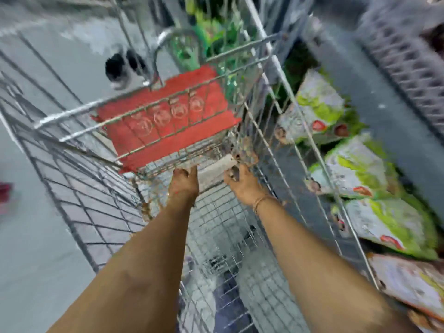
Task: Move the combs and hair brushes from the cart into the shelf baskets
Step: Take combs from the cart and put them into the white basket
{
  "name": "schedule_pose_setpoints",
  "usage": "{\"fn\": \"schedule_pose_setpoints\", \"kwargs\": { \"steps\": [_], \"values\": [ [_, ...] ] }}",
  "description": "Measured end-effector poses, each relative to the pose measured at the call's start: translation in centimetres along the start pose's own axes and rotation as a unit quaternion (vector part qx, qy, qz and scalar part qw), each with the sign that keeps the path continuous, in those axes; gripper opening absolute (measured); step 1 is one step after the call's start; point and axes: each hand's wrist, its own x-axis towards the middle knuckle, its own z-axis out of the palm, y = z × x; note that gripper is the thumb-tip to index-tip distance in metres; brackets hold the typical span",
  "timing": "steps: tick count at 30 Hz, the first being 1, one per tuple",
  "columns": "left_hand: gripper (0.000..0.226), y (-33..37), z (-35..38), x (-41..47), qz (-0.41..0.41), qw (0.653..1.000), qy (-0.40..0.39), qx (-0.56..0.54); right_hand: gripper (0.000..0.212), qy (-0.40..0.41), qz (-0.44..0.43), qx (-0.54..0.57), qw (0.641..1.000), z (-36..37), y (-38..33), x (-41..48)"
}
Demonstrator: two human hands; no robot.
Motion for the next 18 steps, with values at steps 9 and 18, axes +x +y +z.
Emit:
{"fn": "schedule_pose_setpoints", "kwargs": {
  "steps": [9,18],
  "values": [
    [0.048,-8.0,7.5,1.6,-0.242,0.959,0.149,-0.023,0.073,-0.188,-0.126,-0.319,0.92,7.6,1.1,9.7],
    [0.043,-10.1,7.3,2.4,-0.217,0.954,0.204,0.024,0.052,-0.151,-0.238,-0.336,0.899,11.0,6.5,8.7]
  ]
}}
